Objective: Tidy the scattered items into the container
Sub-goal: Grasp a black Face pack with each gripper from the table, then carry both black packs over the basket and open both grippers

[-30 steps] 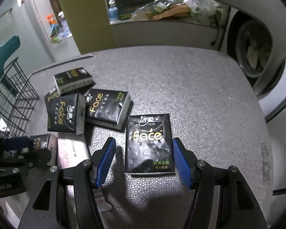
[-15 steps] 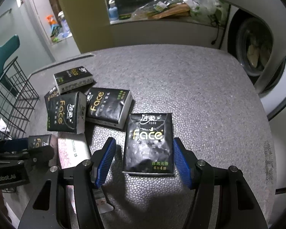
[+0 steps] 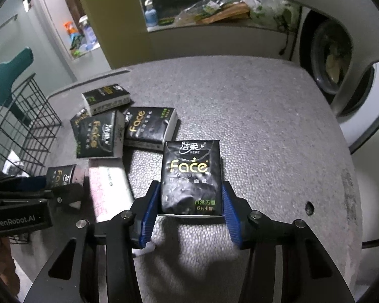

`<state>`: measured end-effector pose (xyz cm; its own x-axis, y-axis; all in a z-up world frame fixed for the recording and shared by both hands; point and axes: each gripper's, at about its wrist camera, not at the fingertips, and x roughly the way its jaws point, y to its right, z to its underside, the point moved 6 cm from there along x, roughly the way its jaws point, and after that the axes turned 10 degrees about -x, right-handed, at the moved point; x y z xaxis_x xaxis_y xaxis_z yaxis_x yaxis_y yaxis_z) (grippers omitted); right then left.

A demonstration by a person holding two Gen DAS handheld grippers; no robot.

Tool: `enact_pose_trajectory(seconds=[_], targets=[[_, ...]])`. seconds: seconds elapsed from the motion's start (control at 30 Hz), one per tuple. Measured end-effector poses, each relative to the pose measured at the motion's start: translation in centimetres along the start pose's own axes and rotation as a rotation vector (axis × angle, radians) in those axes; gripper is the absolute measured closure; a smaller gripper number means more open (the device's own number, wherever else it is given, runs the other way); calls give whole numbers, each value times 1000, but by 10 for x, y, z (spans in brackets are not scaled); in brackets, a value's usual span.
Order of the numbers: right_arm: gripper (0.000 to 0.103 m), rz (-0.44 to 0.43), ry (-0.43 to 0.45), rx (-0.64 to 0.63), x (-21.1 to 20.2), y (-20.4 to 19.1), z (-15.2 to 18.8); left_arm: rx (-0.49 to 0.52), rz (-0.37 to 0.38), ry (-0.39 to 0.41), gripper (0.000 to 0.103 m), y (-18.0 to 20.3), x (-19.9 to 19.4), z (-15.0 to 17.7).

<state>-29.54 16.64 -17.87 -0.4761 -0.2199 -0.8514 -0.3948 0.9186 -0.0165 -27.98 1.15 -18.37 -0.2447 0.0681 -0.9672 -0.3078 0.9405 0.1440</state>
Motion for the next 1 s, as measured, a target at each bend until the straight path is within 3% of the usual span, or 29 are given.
enact_pose_trajectory(seconds=[0.17,0.27,0.37,0.47,0.6,0.7,0.83,1.0], targets=[[55,-39,76,10,-46,-13,-11,21,78,70,33,12,-52,2],[55,-90,135,-36,-79,-43,-25,22,114,129,33,5,-95,1],[55,-164,186,-129,-109,-92,-40,0,128,176,33,-39,-136,-1],[55,-252,193,-238,-126,-153,-47,-33,85,229,33,-92,-169,-3],[55,-301,166,-384,-128,-226,-41,-95,19,216,33,-157,-164,-6],[55,-322,122,-451,-119,-267,-32,-154,11,173,33,-196,-151,2],[55,-275,89,-497,-106,-290,-26,-223,17,149,33,-227,-139,10],[50,-238,93,-505,-102,-291,-26,-274,52,129,33,-239,-131,12]])
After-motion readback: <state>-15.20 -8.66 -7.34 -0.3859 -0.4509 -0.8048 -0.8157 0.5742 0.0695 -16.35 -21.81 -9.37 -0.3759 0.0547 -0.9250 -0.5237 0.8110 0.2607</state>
